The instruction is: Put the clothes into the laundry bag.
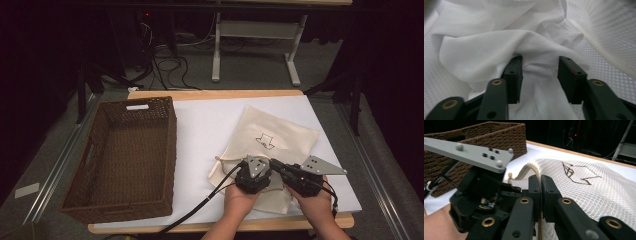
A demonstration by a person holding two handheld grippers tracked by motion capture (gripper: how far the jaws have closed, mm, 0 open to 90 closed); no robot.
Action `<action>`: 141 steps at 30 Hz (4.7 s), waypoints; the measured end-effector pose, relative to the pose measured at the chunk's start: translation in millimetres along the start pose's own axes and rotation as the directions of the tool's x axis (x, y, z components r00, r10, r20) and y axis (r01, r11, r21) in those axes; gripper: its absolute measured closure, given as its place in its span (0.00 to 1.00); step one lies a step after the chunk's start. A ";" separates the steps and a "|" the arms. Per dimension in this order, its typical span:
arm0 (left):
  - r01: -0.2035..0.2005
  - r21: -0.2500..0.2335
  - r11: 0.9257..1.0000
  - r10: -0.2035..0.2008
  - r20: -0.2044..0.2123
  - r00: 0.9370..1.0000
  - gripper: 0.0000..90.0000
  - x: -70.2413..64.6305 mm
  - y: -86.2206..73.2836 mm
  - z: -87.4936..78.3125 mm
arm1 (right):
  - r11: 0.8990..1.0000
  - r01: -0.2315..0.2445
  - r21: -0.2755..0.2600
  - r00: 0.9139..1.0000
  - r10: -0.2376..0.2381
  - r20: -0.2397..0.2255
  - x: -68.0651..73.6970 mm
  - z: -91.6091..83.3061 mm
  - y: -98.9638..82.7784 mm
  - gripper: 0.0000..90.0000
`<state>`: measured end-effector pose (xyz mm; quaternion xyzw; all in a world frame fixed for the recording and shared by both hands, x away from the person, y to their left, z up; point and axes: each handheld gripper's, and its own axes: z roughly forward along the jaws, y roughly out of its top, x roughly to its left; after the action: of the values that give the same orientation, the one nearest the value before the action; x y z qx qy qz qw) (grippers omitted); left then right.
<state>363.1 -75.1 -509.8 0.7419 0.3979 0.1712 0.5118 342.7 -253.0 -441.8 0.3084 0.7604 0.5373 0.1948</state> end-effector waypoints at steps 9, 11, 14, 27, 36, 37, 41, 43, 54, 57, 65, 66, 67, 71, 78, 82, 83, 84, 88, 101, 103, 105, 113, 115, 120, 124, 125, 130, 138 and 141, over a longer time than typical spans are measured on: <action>-0.013 0.003 1.000 0.013 0.021 1.000 0.50 1.6 -4.3 -16.2 | 1.000 0.003 -0.001 1.000 -0.003 -0.003 -0.9 0.1 -0.1 0.98; -0.012 -0.004 1.000 0.012 0.022 1.000 0.49 2.7 -5.7 -21.1 | 1.000 0.002 -0.001 1.000 -0.002 -0.002 -0.8 0.0 -0.3 0.98; -0.020 -0.006 1.000 0.020 0.015 1.000 0.50 6.4 -8.1 -32.1 | 1.000 0.002 0.000 1.000 -0.002 -0.001 -0.2 0.1 -0.1 0.98; -0.067 -0.017 0.998 0.066 -0.048 0.997 0.58 28.8 -11.5 -87.8 | 1.000 0.006 0.016 1.000 -0.006 -0.006 2.9 1.4 -1.8 0.98; -0.046 -0.031 0.998 0.044 -0.077 0.996 0.62 44.7 -19.8 -119.2 | 0.995 0.037 0.087 0.999 -0.034 -0.039 12.2 10.6 -12.1 0.97; -0.039 -0.033 0.999 0.037 -0.071 0.997 0.62 45.8 -21.6 -120.4 | 0.994 0.034 0.107 0.999 -0.030 -0.042 14.1 12.5 -14.2 0.97; -0.032 -0.035 0.999 0.030 -0.052 0.998 0.61 44.7 -25.7 -122.2 | 0.986 0.058 0.155 0.997 -0.050 -0.057 19.3 19.0 -20.7 0.97; -0.024 -0.052 0.998 0.021 -0.048 0.999 0.61 44.8 -24.7 -124.8 | 0.975 0.085 0.205 0.995 -0.071 -0.072 25.3 26.8 -28.0 0.97; -0.021 -0.055 0.998 0.018 -0.041 0.999 0.59 46.6 -25.8 -126.0 | 0.921 0.127 0.369 0.991 -0.102 -0.088 36.6 48.1 -47.2 0.97; -0.015 -0.059 0.998 0.012 -0.046 0.999 0.58 46.9 -26.1 -125.8 | 0.909 0.116 0.401 0.993 -0.093 -0.076 34.0 51.5 -50.3 0.97; 0.004 -0.024 1.000 -0.007 -0.093 0.996 0.56 54.3 -30.0 -122.1 | 0.899 0.081 0.431 0.997 -0.076 -0.030 25.3 55.3 -53.0 0.97; 0.004 -0.021 1.000 -0.006 -0.098 0.995 0.56 54.8 -30.2 -121.8 | 0.899 0.078 0.431 0.997 -0.071 -0.032 23.9 55.2 -53.0 0.97; 0.004 -0.019 1.000 -0.006 -0.105 0.994 0.55 55.2 -30.4 -121.5 | 0.901 0.068 0.429 0.998 -0.064 -0.024 23.3 55.0 -53.1 0.97; 0.003 -0.012 1.000 -0.005 -0.118 0.993 0.54 56.6 -31.1 -120.7 | 0.900 0.054 0.433 0.999 -0.052 -0.017 18.7 53.3 -52.9 0.97; 0.016 -0.001 1.000 -0.016 -0.137 0.990 0.53 61.4 -32.3 -120.1 | 0.900 0.046 0.434 0.999 -0.042 -0.020 15.9 50.0 -52.5 0.97; 0.021 -0.007 1.000 -0.022 -0.137 0.990 0.53 61.2 -31.9 -121.1 | 0.903 0.043 0.427 0.999 -0.040 -0.018 15.2 48.6 -52.2 0.97; 0.022 -0.009 1.000 -0.023 -0.137 0.990 0.53 61.0 -31.8 -121.3 | 0.904 0.043 0.425 0.999 -0.039 -0.019 15.4 48.3 -52.1 0.97; 0.023 -0.009 1.000 -0.024 -0.135 0.991 0.53 61.0 -31.7 -121.5 | 0.904 0.047 0.425 0.999 -0.041 -0.024 15.4 47.8 -51.7 0.97; 0.023 -0.005 1.000 -0.023 -0.137 0.990 0.53 61.5 -32.1 -121.0 | 0.910 0.041 0.413 0.999 -0.037 -0.018 14.8 45.8 -50.1 0.98; 0.022 0.044 0.999 -0.013 -0.205 0.979 0.51 67.3 -36.3 -116.0 | 0.894 0.043 0.446 0.997 -0.070 0.044 5.6 46.7 -54.8 0.98; 0.038 0.062 0.997 -0.025 -0.207 0.978 0.50 70.4 -37.6 -113.8 | 0.890 0.042 0.453 0.994 -0.081 0.067 0.5 43.6 -54.8 0.98; 0.043 0.073 0.996 -0.026 -0.213 0.977 0.48 71.5 -38.3 -112.1 | 0.890 0.017 0.456 0.995 -0.060 0.081 -5.7 40.6 -54.7 0.98; 0.050 0.114 0.992 -0.026 -0.206 0.978 0.51 77.2 -33.5 -95.6 | 0.888 -0.009 0.459 0.993 -0.047 0.109 -19.0 32.4 -55.7 0.98; 0.033 0.140 0.990 -0.008 -0.177 0.984 0.60 75.3 -30.1 -87.5 | 0.890 -0.008 0.457 0.993 -0.048 0.109 -18.5 32.8 -55.9 0.98; 0.017 0.164 0.986 0.017 -0.202 0.979 0.94 69.4 -34.0 -84.0 | 0.889 -0.003 0.458 0.992 -0.055 0.114 -20.3 32.3 -56.0 0.98; -0.029 0.192 0.981 0.063 -0.171 0.983 0.94 56.4 -39.8 -94.9 | 0.888 -0.013 0.459 0.991 -0.049 0.123 -24.4 30.7 -56.0 0.98; -0.039 0.201 0.979 0.073 -0.163 0.984 0.94 52.3 -41.6 -98.3 | 0.891 -0.015 0.453 0.991 -0.048 0.127 -25.9 30.7 -56.4 0.98; -0.077 0.221 0.972 0.101 -0.097 0.990 0.94 28.3 -51.3 -106.8 | 0.891 -0.022 0.453 0.989 -0.046 0.139 -32.5 30.5 -55.9 0.98; -0.121 0.216 0.969 0.123 0.003 0.992 0.93 -2.8 -60.7 -106.1 | 0.890 -0.031 0.455 0.983 -0.055 0.174 -53.1 32.6 -53.3 0.97; -0.112 0.204 0.973 0.113 0.007 0.994 0.89 -2.3 -60.9 -106.7 | 0.891 -0.045 0.452 0.982 -0.045 0.186 -58.1 34.3 -52.5 0.97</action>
<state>265.8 -0.6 -519.4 0.8114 0.3721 0.1600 0.4214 393.2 -280.7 -504.9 0.3957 0.8424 0.3128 0.1896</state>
